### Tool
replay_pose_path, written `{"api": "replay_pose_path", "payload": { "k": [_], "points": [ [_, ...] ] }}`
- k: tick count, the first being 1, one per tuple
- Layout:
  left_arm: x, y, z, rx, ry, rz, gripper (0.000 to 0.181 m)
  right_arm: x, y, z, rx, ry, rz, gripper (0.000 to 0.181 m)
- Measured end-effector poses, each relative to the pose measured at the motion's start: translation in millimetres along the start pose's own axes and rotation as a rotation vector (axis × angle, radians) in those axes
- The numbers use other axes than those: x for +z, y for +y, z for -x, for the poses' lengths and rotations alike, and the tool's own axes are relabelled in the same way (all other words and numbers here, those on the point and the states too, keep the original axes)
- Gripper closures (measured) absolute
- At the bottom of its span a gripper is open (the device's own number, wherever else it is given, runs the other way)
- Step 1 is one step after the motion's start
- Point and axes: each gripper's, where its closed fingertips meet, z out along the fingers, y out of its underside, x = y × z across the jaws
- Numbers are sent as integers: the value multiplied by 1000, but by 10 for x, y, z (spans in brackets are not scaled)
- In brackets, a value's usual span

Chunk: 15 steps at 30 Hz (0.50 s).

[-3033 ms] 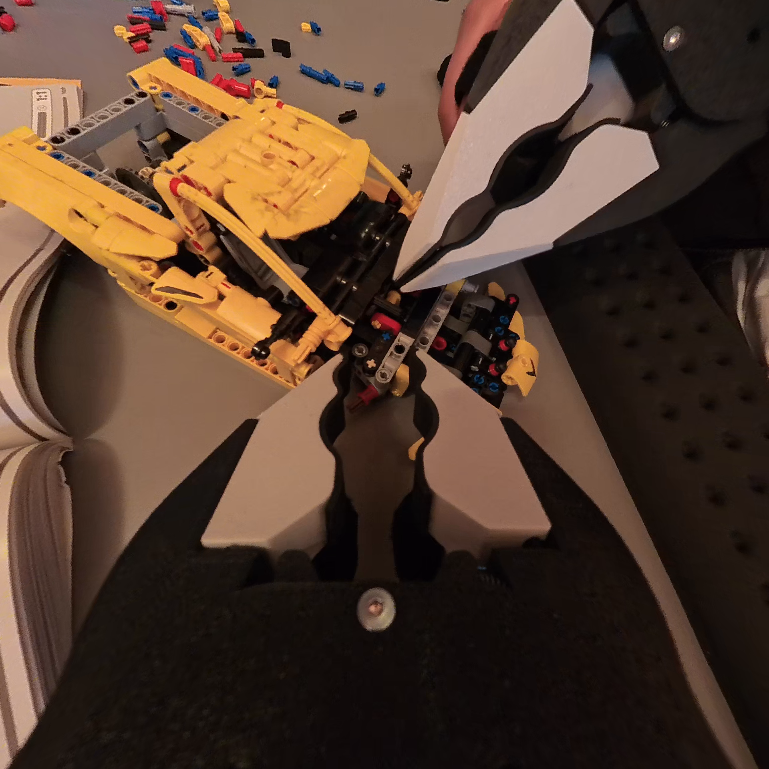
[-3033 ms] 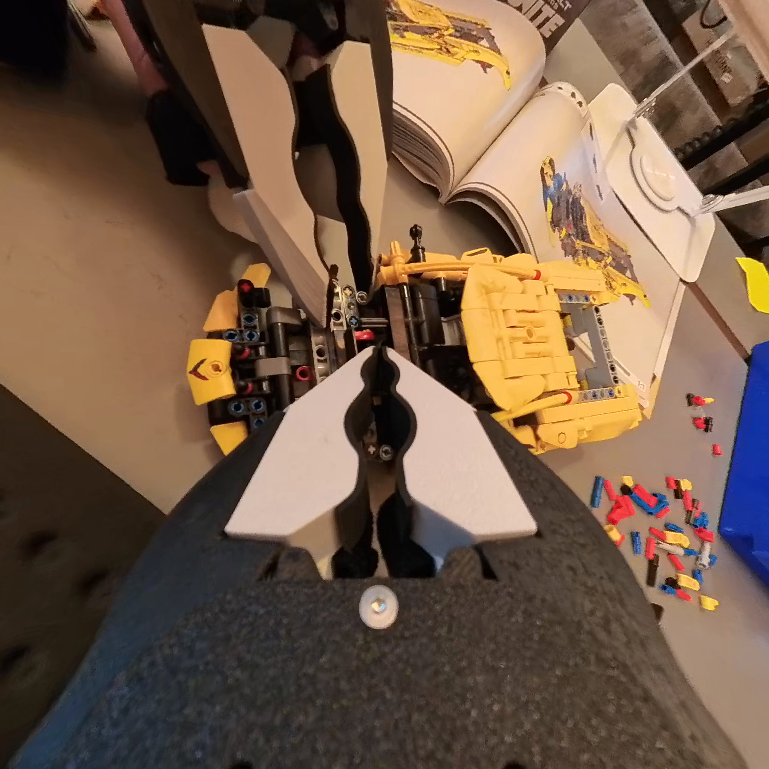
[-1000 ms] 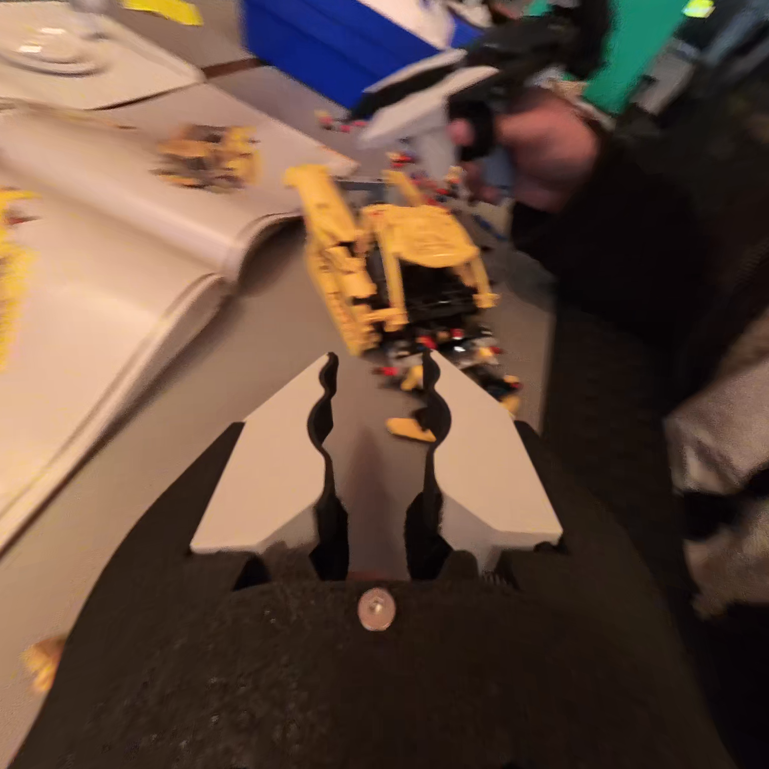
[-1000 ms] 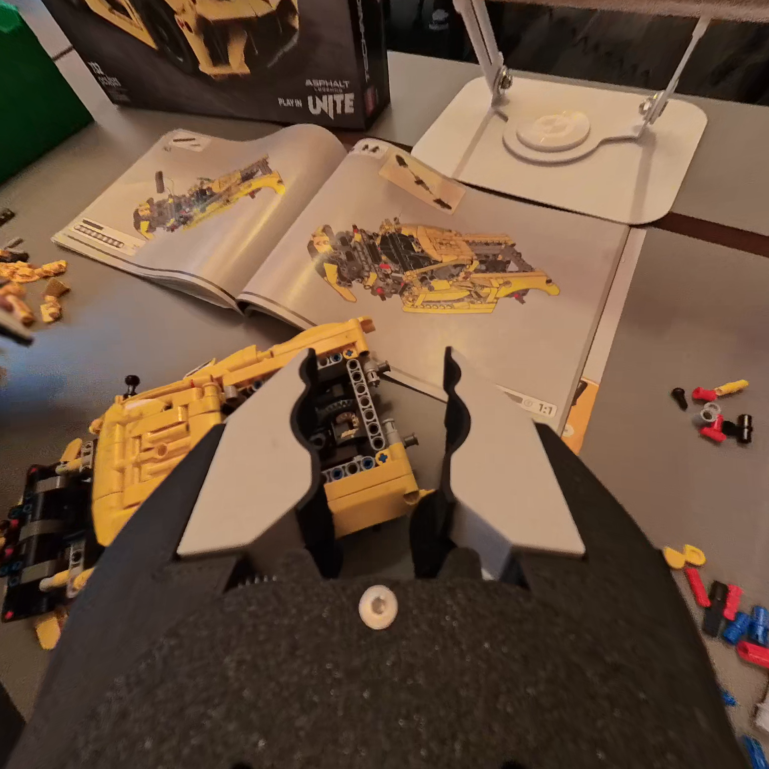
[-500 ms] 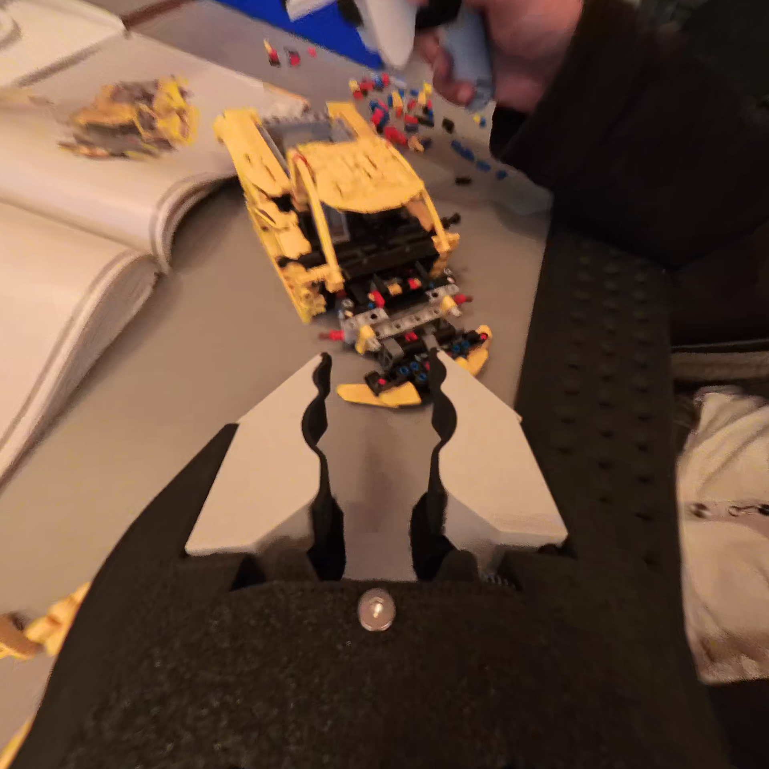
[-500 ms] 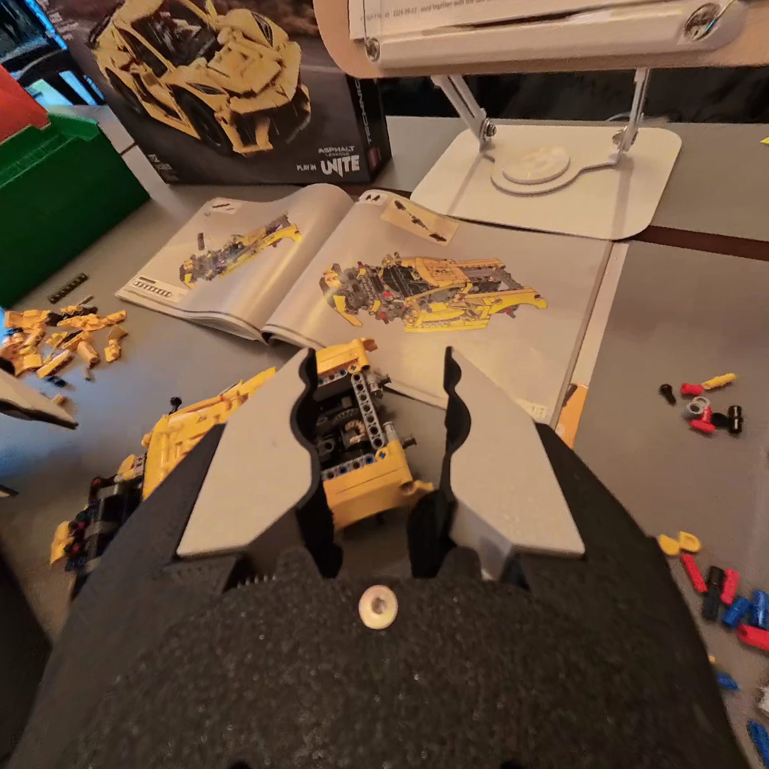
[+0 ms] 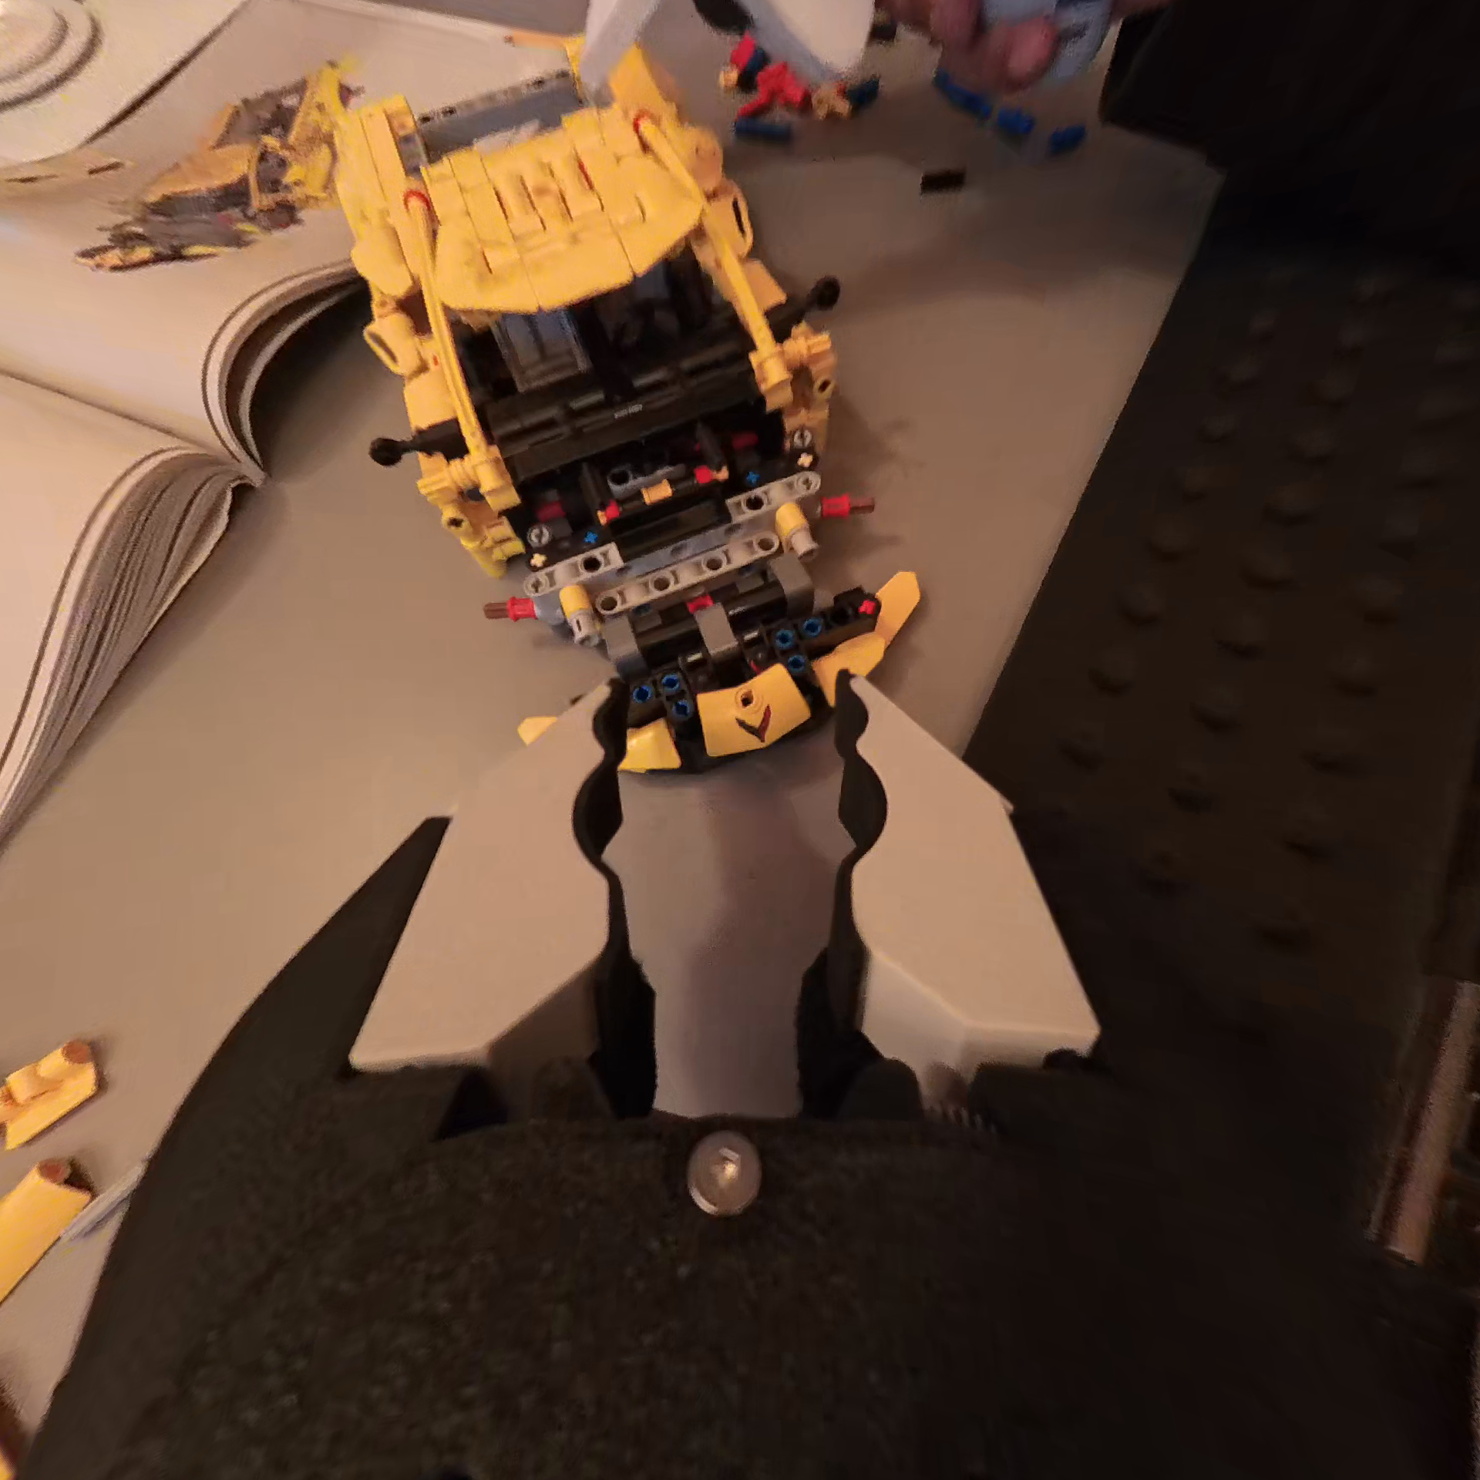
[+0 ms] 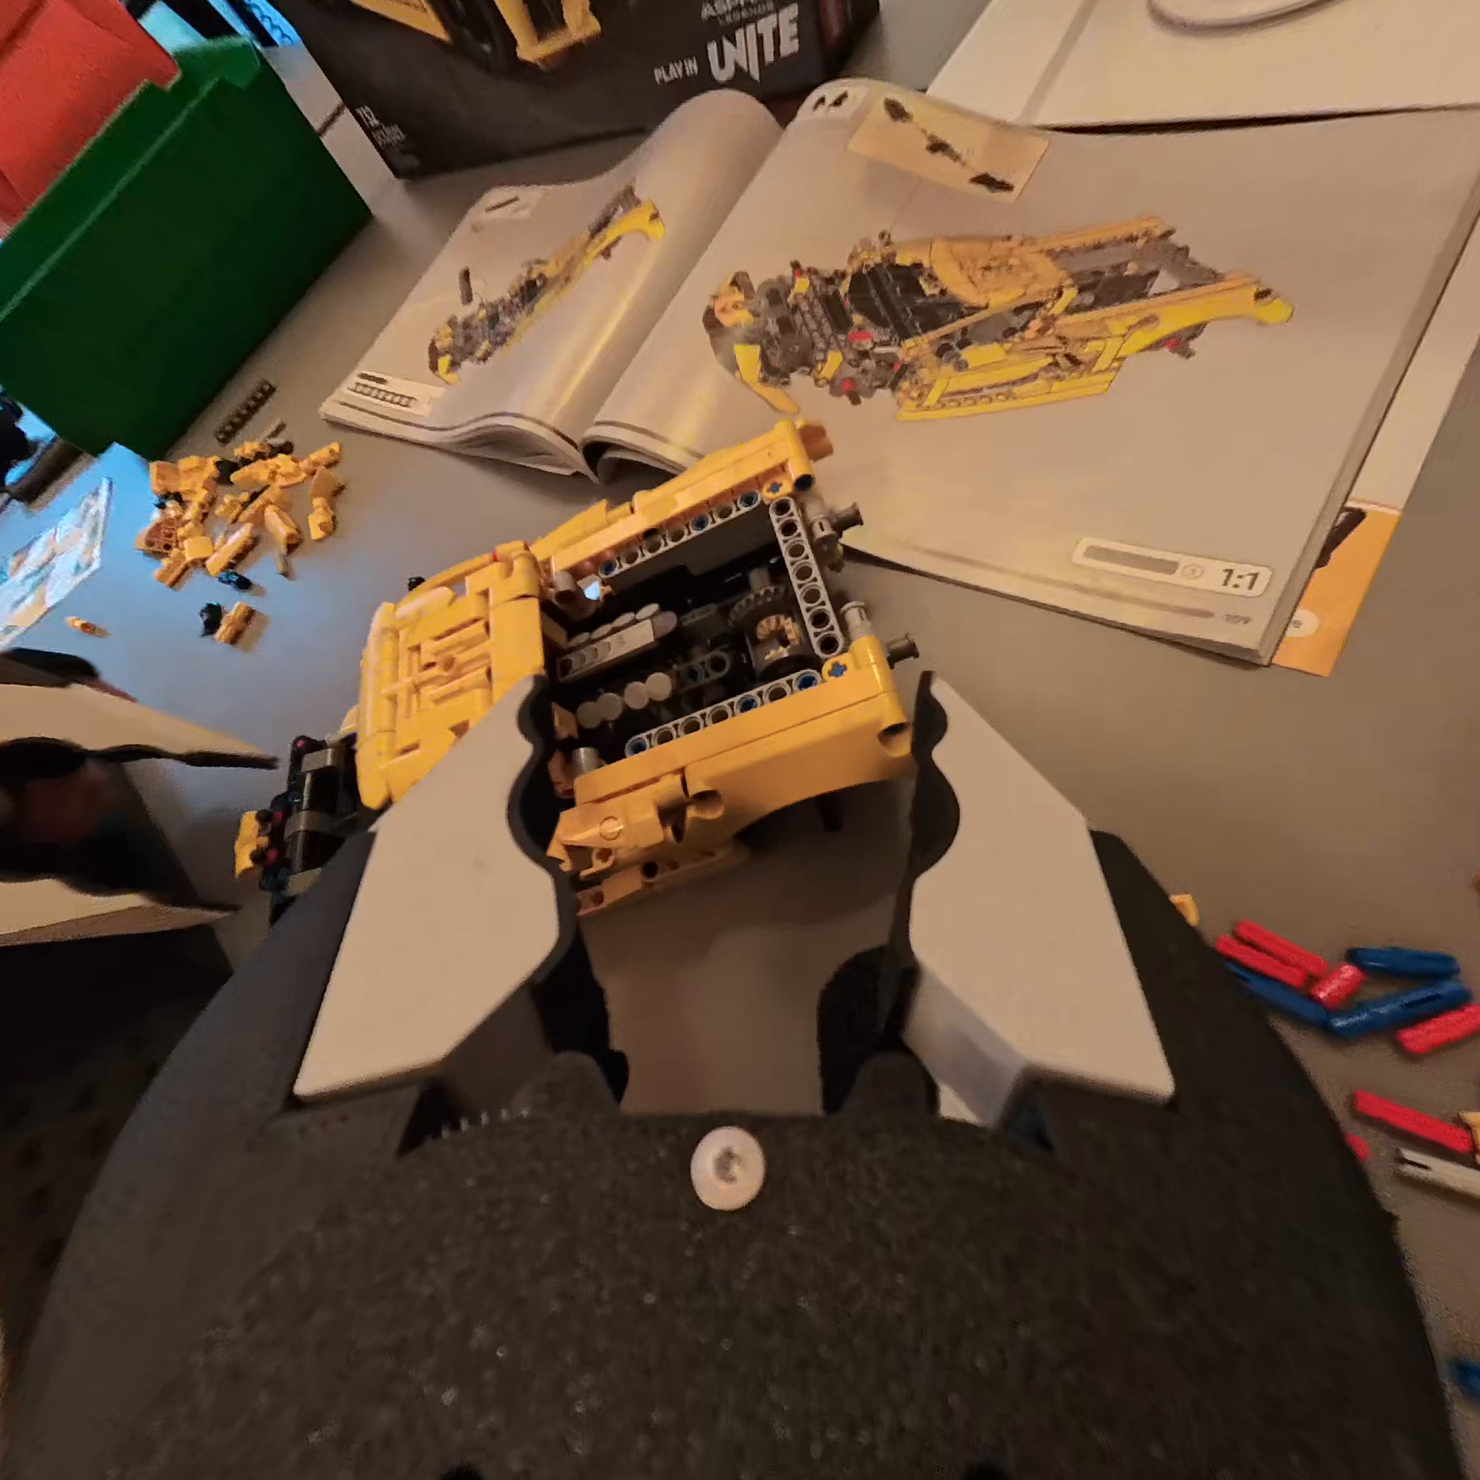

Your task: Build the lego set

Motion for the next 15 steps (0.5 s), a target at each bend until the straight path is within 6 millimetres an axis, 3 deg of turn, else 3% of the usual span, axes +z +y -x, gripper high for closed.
{"api": "replay_pose_path", "payload": {
  "k": [7, 12, 15],
  "points": [
    [-4, 131, 214, 34, -73, 55, 128, -69, 38, 85, 74, -57, 18, 96],
    [-179, 303, 576, 13, -131, 103, 130, -85, 142, 282, 91, -90, 64, 99],
    [-250, 398, 764, -54, -136, 119, 141, -72, 202, 417, 78, -95, 87, 98]
  ]
}}
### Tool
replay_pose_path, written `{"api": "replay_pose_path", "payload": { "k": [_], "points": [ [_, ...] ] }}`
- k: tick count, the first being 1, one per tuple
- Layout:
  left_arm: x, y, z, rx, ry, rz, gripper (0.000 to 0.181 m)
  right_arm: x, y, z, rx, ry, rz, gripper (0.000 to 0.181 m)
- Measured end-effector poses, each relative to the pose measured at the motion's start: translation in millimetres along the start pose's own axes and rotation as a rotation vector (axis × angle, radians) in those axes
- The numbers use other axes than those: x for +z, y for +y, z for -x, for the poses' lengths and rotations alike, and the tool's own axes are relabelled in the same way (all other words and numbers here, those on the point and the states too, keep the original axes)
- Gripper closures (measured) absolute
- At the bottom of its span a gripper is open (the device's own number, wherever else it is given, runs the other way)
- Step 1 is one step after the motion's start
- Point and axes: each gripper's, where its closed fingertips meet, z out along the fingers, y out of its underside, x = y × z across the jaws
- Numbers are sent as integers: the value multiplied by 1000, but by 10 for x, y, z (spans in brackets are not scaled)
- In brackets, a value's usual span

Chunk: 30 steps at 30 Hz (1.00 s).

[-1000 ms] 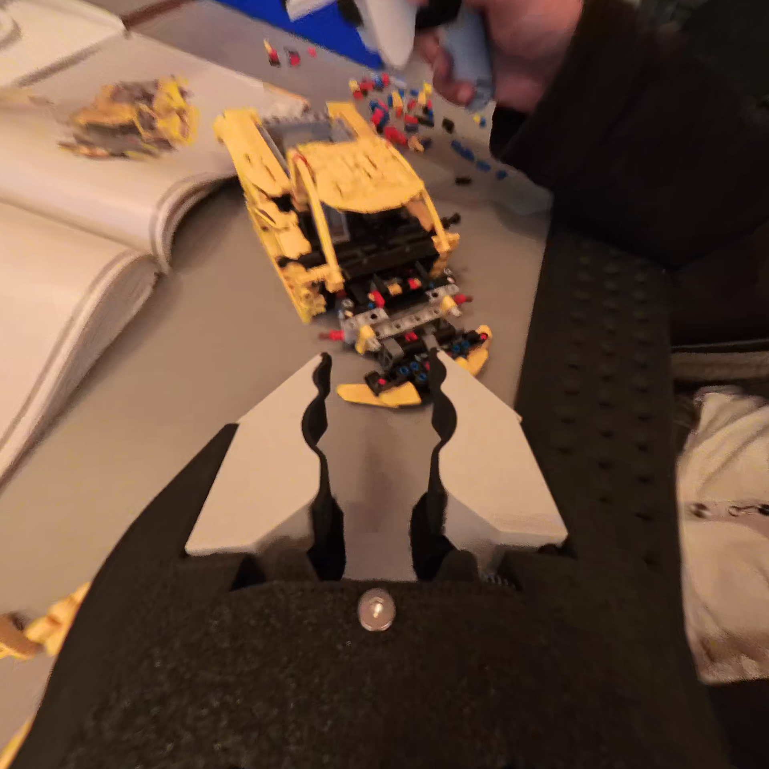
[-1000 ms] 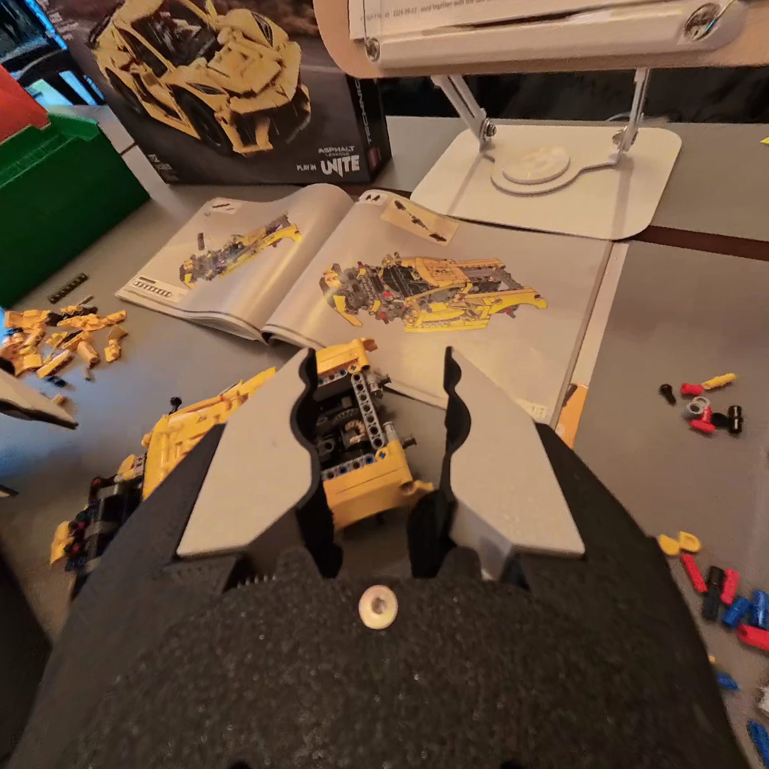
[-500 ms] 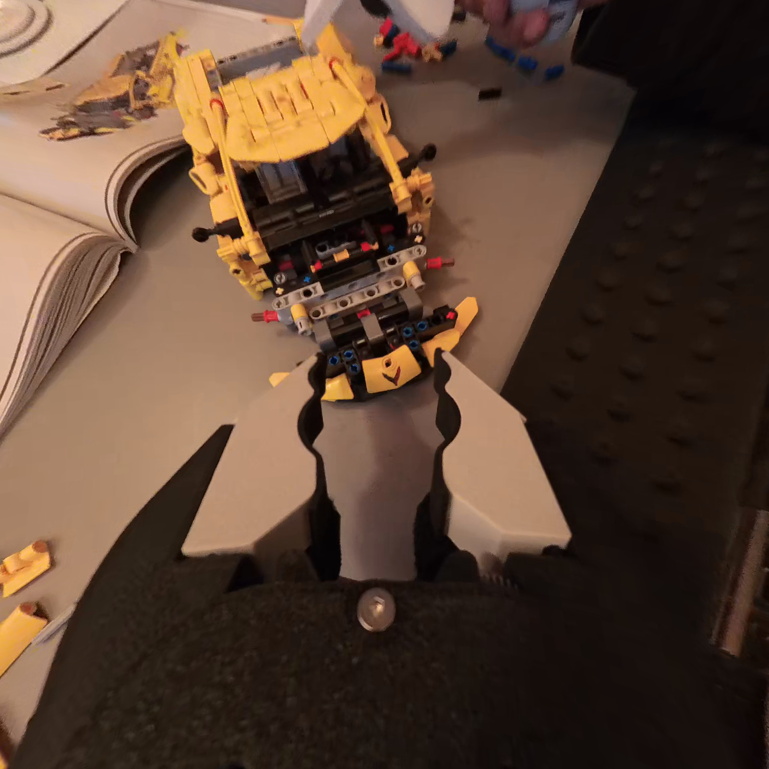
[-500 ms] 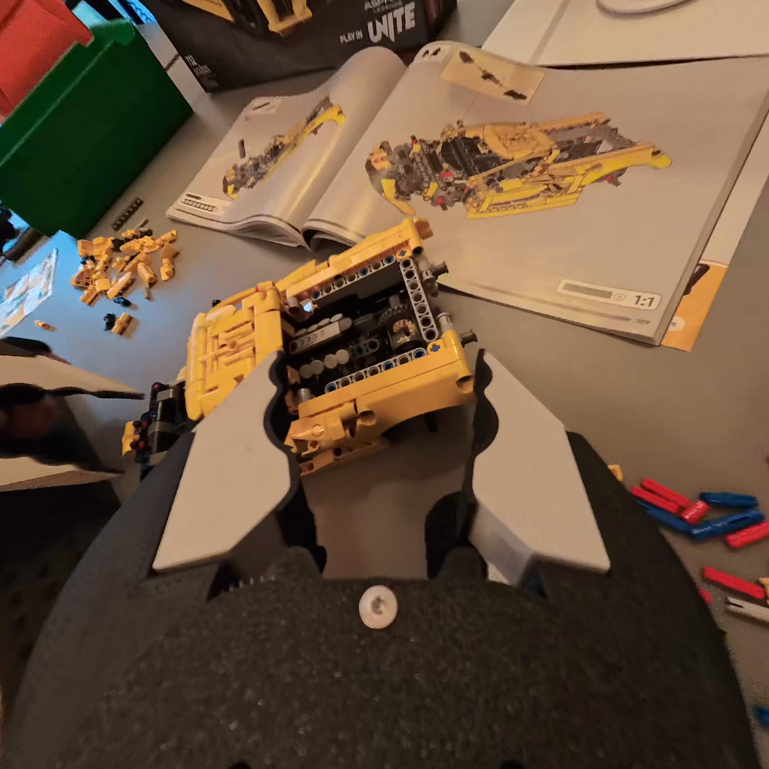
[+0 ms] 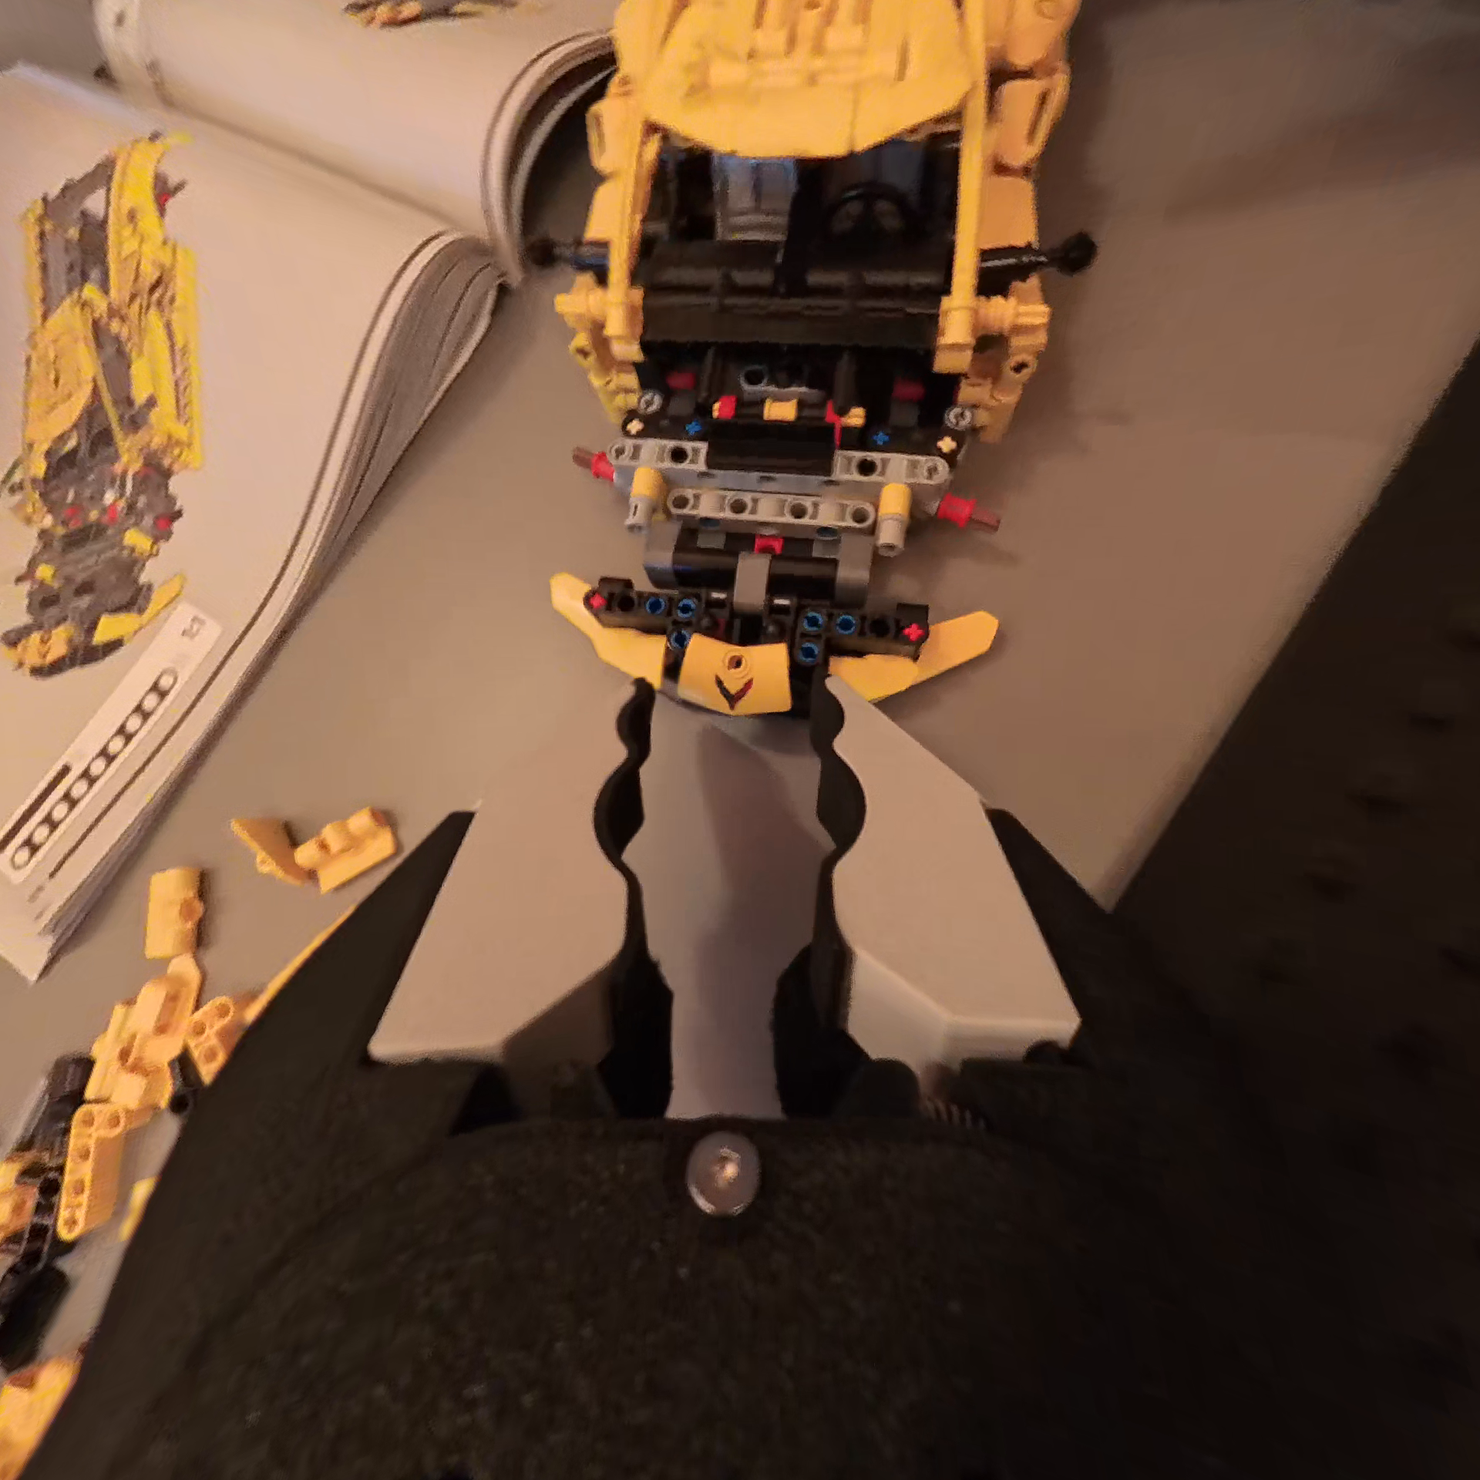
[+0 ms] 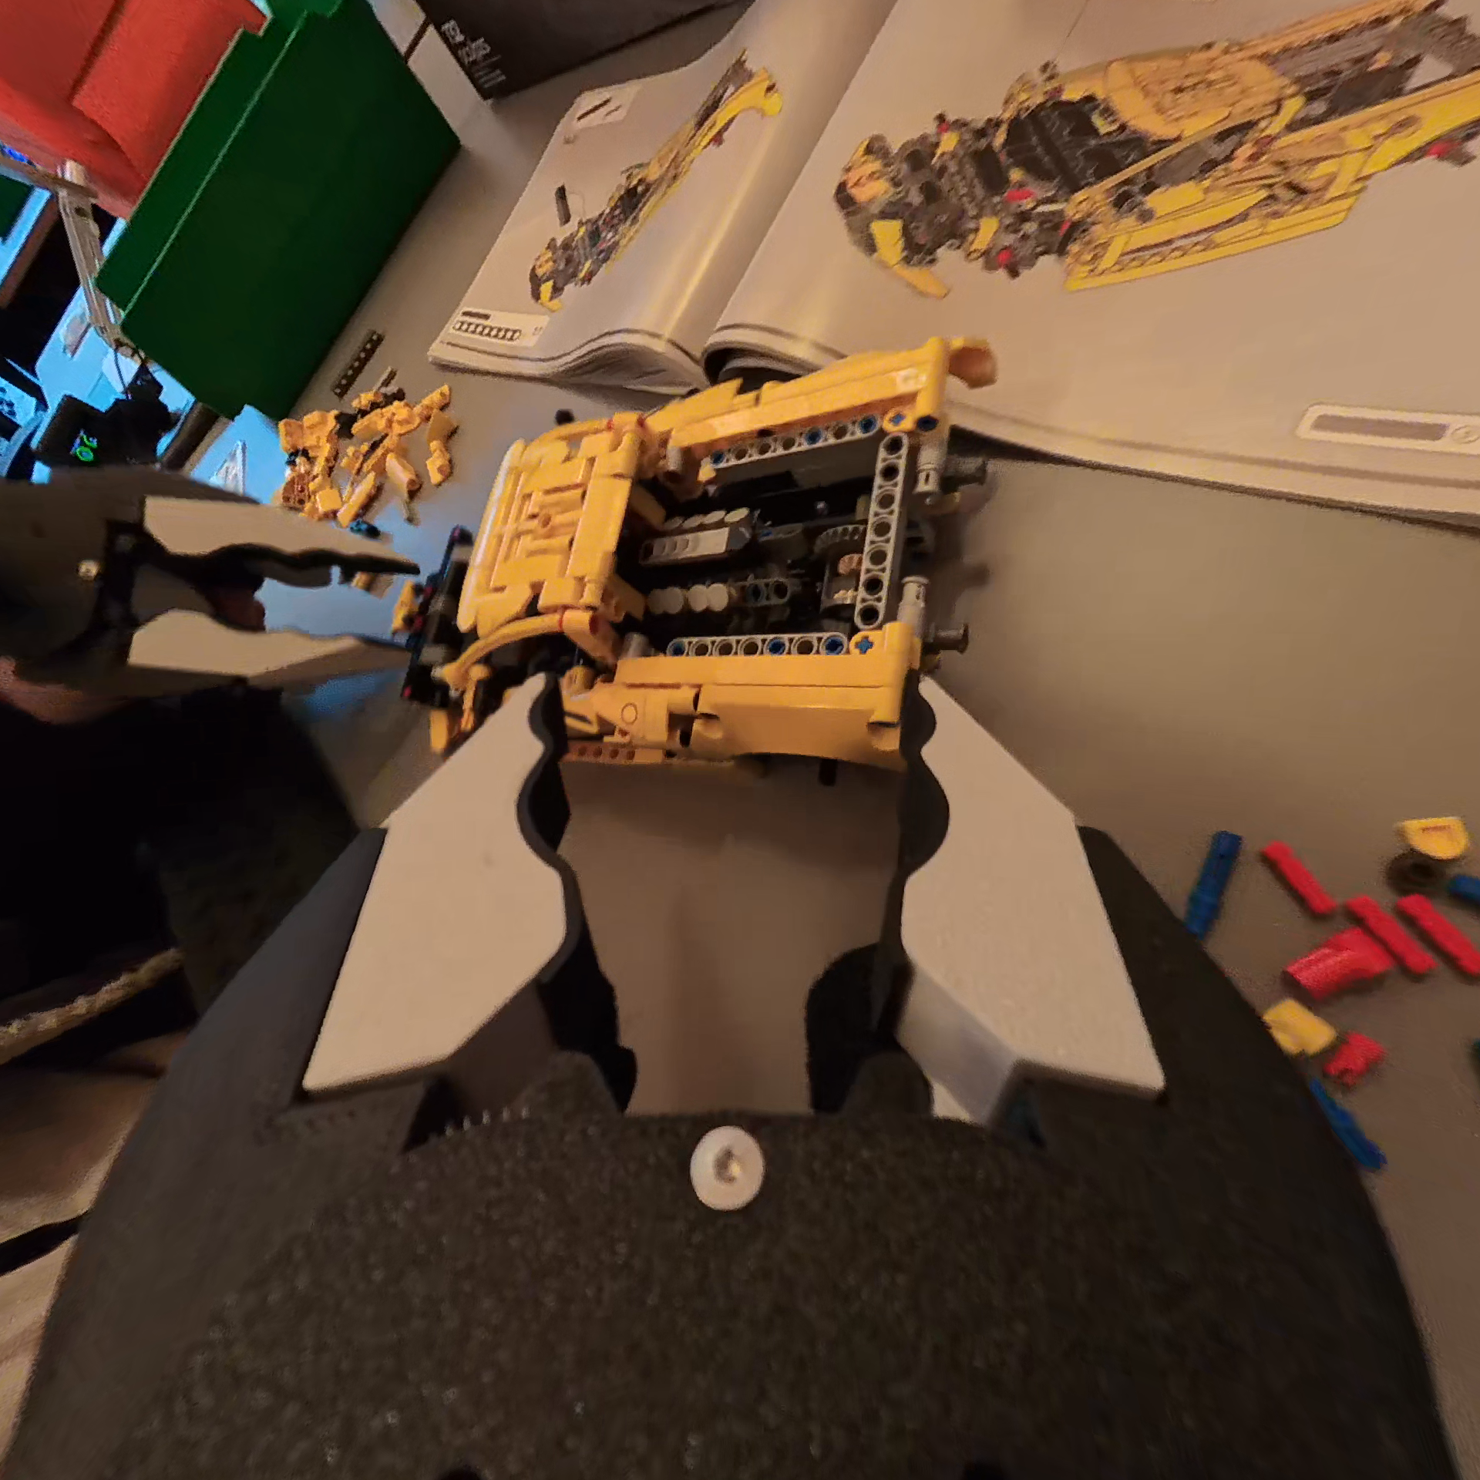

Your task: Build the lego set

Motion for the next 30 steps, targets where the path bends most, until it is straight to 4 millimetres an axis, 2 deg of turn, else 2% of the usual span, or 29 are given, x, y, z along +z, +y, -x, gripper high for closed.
{"api": "replay_pose_path", "payload": {
  "k": [3, 9, 12, 14, 17, 20, 22, 24, 27, 30],
  "points": [
    [-8, 49, 182, -90, -12, -6, 145, 34, 49, 86, -20, 8, 19, 97],
    [-19, 82, 381, -169, -46, -40, 145, 49, 92, 184, -11, -21, 64, 97],
    [-106, -37, 384, -209, -18, -101, 144, -33, 130, 160, 24, -43, 136, 100],
    [-241, -248, 428, -256, -1, -195, 145, -167, -22, 74, 61, -15, 119, 100],
    [-420, -603, 536, -338, 60, -308, 145, -323, -451, -53, 34, 83, 27, 101],
    [-466, -876, 658, -380, 114, -358, 144, -301, -836, -242, -87, 232, -85, 104],
    [-421, -968, 834, -372, 69, -392, 143, -206, -969, -403, -145, 308, -191, 107],
    [-326, -944, 1059, -357, -29, -425, 143, -121, -984, -557, -175, 359, -268, 112],
    [-170, -699, 1302, -391, -125, -409, 143, -57, -881, -704, -204, 384, -260, 116],
    [-221, -586, 1421, -436, -120, -399, 143, -93, -872, -785, -227, 404, -266, 123]
  ]
}}
